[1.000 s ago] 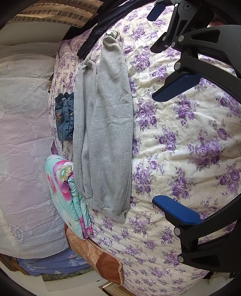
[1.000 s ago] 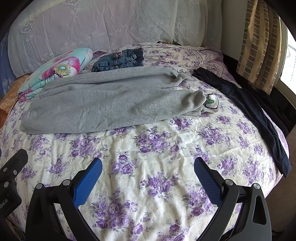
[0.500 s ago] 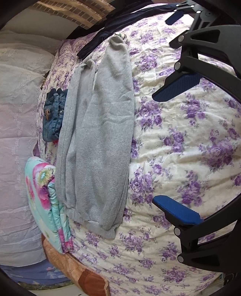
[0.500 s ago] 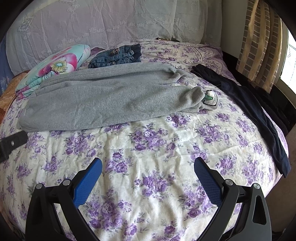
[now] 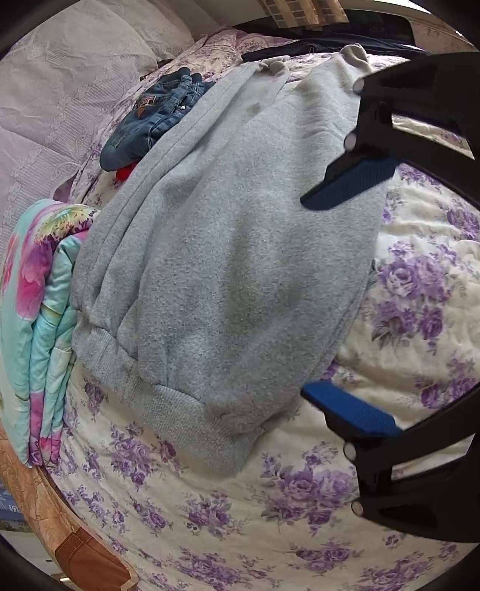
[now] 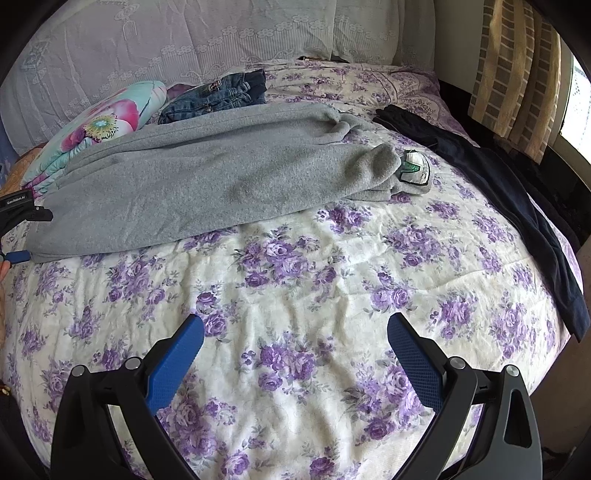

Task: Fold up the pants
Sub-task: 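Grasp the waistband with the left tool while the right tool grasps the cuffs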

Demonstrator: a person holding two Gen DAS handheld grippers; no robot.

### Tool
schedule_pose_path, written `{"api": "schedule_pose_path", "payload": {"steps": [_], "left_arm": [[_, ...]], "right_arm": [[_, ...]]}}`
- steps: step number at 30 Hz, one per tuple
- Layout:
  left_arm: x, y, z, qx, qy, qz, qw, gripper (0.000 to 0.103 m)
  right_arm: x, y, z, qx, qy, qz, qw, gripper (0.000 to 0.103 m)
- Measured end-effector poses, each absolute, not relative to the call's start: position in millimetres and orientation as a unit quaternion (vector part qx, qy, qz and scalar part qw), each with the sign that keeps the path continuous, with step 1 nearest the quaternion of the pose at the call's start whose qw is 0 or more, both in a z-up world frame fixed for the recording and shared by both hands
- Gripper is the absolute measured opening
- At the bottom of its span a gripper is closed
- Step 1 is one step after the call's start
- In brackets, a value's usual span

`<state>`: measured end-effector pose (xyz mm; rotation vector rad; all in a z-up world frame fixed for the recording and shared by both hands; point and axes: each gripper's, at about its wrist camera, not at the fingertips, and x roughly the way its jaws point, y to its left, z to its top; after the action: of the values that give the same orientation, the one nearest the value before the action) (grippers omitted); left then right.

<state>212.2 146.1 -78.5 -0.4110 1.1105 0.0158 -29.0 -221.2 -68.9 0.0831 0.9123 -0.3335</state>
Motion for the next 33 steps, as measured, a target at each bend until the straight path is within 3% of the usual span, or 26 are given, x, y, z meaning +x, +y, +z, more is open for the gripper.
{"api": "schedule_pose_path", "payload": {"steps": [1, 3, 6, 7, 8, 13, 17, 22, 26, 27, 28, 29, 30, 33], "left_arm": [[218.7, 145.5, -85.8, -0.188, 0.537, 0.010, 0.822, 0.056], [226.1, 147.2, -94.7, -0.187, 0.540, 0.017, 0.820, 0.048], [221.1, 149.9, -91.1, -0.183, 0.525, 0.022, 0.831, 0.024], [214.1, 152.3, -86.7, -0.187, 0.518, 0.018, 0.835, 0.009], [204.8, 155.2, -81.5, -0.192, 0.509, 0.008, 0.839, 0.004], [174.7, 166.2, -76.7, -0.189, 0.484, 0.007, 0.854, 0.004], [174.6, 179.9, -89.1, -0.218, 0.487, -0.006, 0.846, 0.003], [167.3, 175.9, -85.6, -0.199, 0.477, -0.014, 0.856, 0.004], [178.2, 177.2, -98.6, -0.204, 0.493, -0.017, 0.846, 0.004], [181.8, 177.4, -100.7, -0.206, 0.494, -0.018, 0.844, 0.004], [184.6, 177.7, -102.2, -0.207, 0.495, -0.019, 0.844, 0.004], [187.4, 177.5, -103.2, -0.207, 0.496, -0.019, 0.843, 0.004], [188.6, 178.0, -103.3, -0.210, 0.497, -0.019, 0.842, 0.004], [178.8, 176.6, -96.4, -0.201, 0.485, -0.011, 0.851, 0.003]], "right_arm": [[-27.9, -221.6, -70.2, 0.039, 0.439, -0.162, 0.883, 0.100], [-27.1, -224.4, -70.9, 0.039, 0.440, -0.165, 0.882, 0.100], [-26.1, -234.4, -67.4, 0.041, 0.437, -0.158, 0.885, 0.100], [-25.7, -240.0, -64.8, 0.044, 0.437, -0.148, 0.886, 0.100], [-24.9, -247.1, -61.6, 0.049, 0.437, -0.136, 0.888, 0.100], [-10.7, -302.1, -48.5, 0.098, 0.448, -0.114, 0.881, 0.100], [25.7, -352.9, -46.5, 0.223, 0.439, -0.076, 0.867, 0.100], [64.0, -383.0, -92.6, 0.340, 0.500, -0.102, 0.790, 0.100], [82.7, -391.0, -119.0, 0.361, 0.487, -0.119, 0.786, 0.100], [87.9, -394.1, -122.9, 0.368, 0.475, -0.118, 0.790, 0.095], [91.1, -396.9, -125.0, 0.375, 0.458, -0.113, 0.798, 0.056], [93.3, -397.8, -125.7, 0.383, 0.443, -0.105, 0.804, 0.028], [97.7, -398.3, -128.3, 0.397, 0.442, -0.088, 0.799, 0.013], [97.6, -398.8, -122.9, 0.406, 0.432, -0.089, 0.800, 0.013]]}}
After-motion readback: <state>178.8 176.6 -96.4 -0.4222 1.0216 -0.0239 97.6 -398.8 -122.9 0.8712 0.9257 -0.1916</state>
